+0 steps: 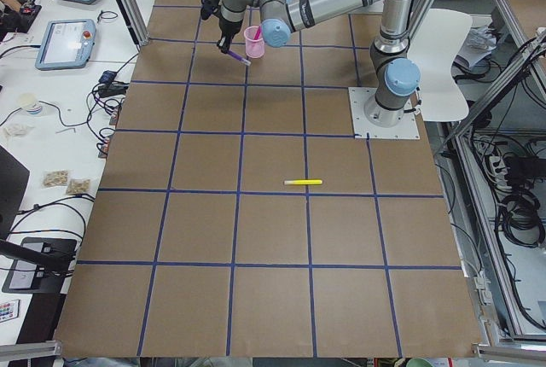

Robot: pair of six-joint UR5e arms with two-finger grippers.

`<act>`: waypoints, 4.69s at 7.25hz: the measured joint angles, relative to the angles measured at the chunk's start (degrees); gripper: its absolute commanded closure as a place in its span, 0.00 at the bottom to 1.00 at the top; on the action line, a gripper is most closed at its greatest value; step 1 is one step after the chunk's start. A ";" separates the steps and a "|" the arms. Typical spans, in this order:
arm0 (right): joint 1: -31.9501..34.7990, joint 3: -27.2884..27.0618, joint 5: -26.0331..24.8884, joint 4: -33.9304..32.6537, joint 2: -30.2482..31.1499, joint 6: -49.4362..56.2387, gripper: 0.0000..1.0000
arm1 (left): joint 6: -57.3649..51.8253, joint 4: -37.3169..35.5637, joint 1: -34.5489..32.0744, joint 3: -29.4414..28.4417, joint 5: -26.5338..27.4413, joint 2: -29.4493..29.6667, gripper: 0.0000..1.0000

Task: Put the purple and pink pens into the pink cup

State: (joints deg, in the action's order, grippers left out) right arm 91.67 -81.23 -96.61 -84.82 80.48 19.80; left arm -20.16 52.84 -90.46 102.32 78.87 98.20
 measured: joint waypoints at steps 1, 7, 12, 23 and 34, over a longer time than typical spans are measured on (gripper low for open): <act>-1.35 -4.10 0.73 -4.24 2.73 -0.48 0.00 | 2.69 -0.43 -3.22 0.35 -0.22 -1.67 1.00; -3.36 -12.91 8.50 -12.74 8.51 -17.33 0.00 | 11.84 -35.31 -13.17 14.11 0.14 -1.82 1.00; -3.89 -12.34 5.57 -11.08 10.24 -27.48 0.00 | 12.04 -50.46 -13.83 17.76 0.14 4.54 1.00; -1.59 -11.77 5.10 -7.44 11.32 -31.63 0.00 | 13.76 -60.84 -15.55 21.69 1.48 10.24 0.53; -1.86 -11.71 6.87 -4.74 11.23 -31.29 0.00 | 14.81 -8.44 -12.47 -3.58 9.79 6.85 0.00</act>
State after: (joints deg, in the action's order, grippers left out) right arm 89.81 -92.94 -89.74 -89.56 91.70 -11.49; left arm -5.35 44.40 -102.93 98.74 88.66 105.04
